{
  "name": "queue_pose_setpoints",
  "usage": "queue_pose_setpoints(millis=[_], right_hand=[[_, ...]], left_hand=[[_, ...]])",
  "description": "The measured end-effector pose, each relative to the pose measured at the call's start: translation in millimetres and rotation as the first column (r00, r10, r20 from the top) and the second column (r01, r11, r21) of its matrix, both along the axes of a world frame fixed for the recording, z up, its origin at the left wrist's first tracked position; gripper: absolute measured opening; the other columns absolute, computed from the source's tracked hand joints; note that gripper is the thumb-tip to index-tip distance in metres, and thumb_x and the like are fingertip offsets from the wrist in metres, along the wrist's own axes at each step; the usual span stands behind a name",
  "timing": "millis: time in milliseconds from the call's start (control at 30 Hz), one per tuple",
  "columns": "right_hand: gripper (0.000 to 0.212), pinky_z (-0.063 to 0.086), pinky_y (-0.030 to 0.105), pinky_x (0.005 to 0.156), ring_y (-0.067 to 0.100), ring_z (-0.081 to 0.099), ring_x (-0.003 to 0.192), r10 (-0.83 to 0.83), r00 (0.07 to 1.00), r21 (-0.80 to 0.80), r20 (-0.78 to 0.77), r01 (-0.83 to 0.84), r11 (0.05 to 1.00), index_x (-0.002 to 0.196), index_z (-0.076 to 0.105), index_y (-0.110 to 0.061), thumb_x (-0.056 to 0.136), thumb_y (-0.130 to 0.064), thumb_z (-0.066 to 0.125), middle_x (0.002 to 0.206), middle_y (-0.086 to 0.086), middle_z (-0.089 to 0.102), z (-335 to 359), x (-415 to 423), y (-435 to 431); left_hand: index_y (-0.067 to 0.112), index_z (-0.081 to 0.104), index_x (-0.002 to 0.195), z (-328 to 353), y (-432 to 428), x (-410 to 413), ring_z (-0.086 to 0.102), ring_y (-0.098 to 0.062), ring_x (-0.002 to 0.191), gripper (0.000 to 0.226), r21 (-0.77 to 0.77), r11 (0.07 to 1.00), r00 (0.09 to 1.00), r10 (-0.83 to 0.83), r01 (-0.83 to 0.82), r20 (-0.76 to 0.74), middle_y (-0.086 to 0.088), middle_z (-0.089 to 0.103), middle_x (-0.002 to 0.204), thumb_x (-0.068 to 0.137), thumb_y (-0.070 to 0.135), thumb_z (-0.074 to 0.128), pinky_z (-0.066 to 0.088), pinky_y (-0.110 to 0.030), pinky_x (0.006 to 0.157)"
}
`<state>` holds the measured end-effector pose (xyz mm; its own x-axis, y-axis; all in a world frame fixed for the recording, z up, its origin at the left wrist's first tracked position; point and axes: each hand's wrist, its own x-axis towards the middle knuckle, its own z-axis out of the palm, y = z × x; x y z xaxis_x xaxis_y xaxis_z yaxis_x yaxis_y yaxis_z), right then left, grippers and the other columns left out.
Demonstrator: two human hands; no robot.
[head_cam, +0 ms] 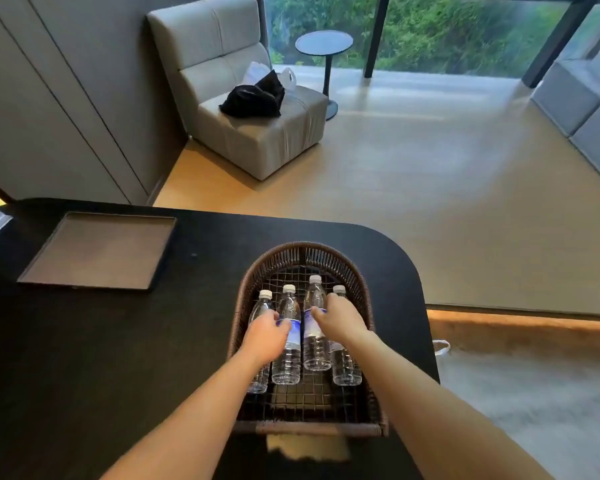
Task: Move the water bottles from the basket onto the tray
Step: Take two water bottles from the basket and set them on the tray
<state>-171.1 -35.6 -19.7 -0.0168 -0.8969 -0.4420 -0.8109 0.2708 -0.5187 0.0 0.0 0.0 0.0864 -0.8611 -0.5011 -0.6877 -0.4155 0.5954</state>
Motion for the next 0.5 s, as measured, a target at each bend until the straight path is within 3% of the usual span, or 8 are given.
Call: queue_pose_setpoints(millis=[100,200,333,500], right_hand=[[0.035,0.046,0.036,0.074,0.031,0.064,0.095,-0.050,0.999,0.007,0.015,0.050,0.999,0.112,0.061,-0.007,0.099,-0.039,0.060,0.109,0.011,0.065,-10,4,-24],[0.031,0.053,0.041,0.084,0.031,0.065,0.099,-0.073,0.996,0.049,0.043,0.071,0.996,0.112,0.062,-0.009,0.098,-0.036,0.064,0.101,0.005,0.059,-15,9,-39],[0.032,0.053,0.041,0.092,0.032,0.064,0.104,-0.062,0.998,0.086,0.028,0.059,0.994,0.117,0.063,-0.009,0.098,-0.035,0.065,0.086,-0.002,0.051,-25,12,-55],[0.034,0.052,0.039,0.082,0.025,0.058,0.090,-0.052,0.998,0.157,-0.024,0.055,0.986,0.118,0.060,-0.010,0.100,-0.039,0.061,0.091,0.001,0.061,-39,14,-72]], left_hand=[[0.007,0.059,0.139,-11,-29,-5,0.062,-0.031,0.125,0.043,-0.018,0.999,0.993,0.025,-0.027,-0.112,-0.010,0.066,0.132,0.104,0.032,0.054,0.046,-0.036,0.102],[0.009,0.058,0.137,-18,-54,-8,0.063,-0.028,0.120,0.041,0.018,1.000,0.988,0.009,-0.006,-0.154,-0.010,0.067,0.131,0.103,0.031,0.057,0.048,-0.037,0.099],[0.009,0.060,0.128,-37,-81,-8,0.067,-0.029,0.112,0.044,0.122,0.989,0.993,-0.078,0.089,-0.090,-0.010,0.071,0.119,0.098,0.040,0.063,0.053,-0.043,0.098],[0.006,0.068,0.112,-51,-107,-4,0.070,-0.035,0.108,0.041,0.228,0.947,0.968,-0.244,0.225,0.061,-0.015,0.074,0.112,0.099,0.044,0.061,0.056,-0.041,0.090]])
